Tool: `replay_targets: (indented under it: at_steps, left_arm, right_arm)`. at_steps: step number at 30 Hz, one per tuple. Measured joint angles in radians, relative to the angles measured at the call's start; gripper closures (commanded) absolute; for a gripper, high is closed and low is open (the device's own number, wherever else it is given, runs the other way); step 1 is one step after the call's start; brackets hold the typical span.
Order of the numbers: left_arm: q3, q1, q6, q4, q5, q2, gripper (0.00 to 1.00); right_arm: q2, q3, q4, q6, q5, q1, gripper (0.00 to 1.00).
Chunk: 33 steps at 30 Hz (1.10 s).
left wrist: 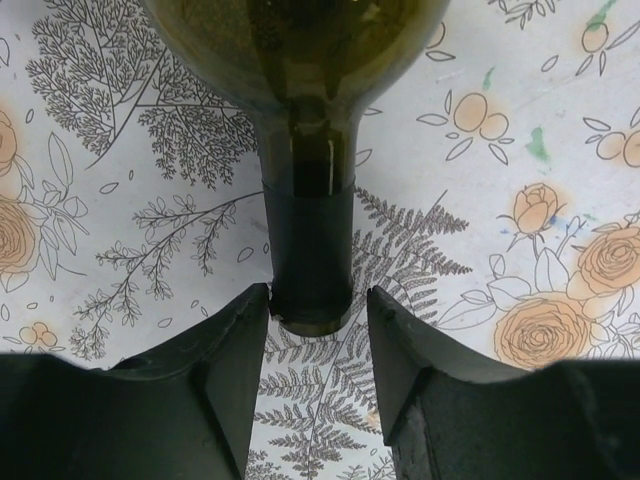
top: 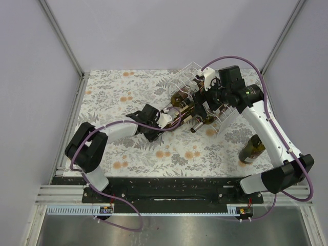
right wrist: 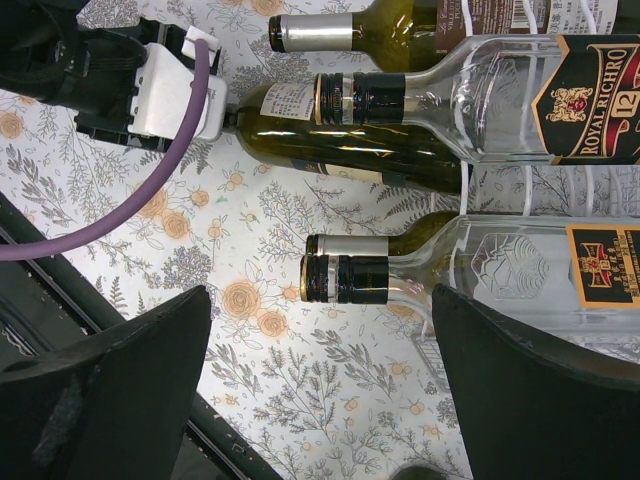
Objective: Put the wine bottle on the wine rack
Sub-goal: Adjust the wine bottle in the wine rack.
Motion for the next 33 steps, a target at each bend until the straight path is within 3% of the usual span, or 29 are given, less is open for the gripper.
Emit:
replay_targets:
  at_steps: [16, 33]
  left_arm:
    - [0.023, 0.003, 0.0, -0.014, 0.006, 0.025, 1.0]
    - [0.023, 0.003, -0.031, -0.038, 0.035, -0.026, 1.0]
  right_arm:
    - [0.0, 0.0, -0.001, -0.003, 0.0, 0.0, 0.0]
    - [-0.001, 0.0, -0.001, -0.003, 0.0, 0.0, 0.01]
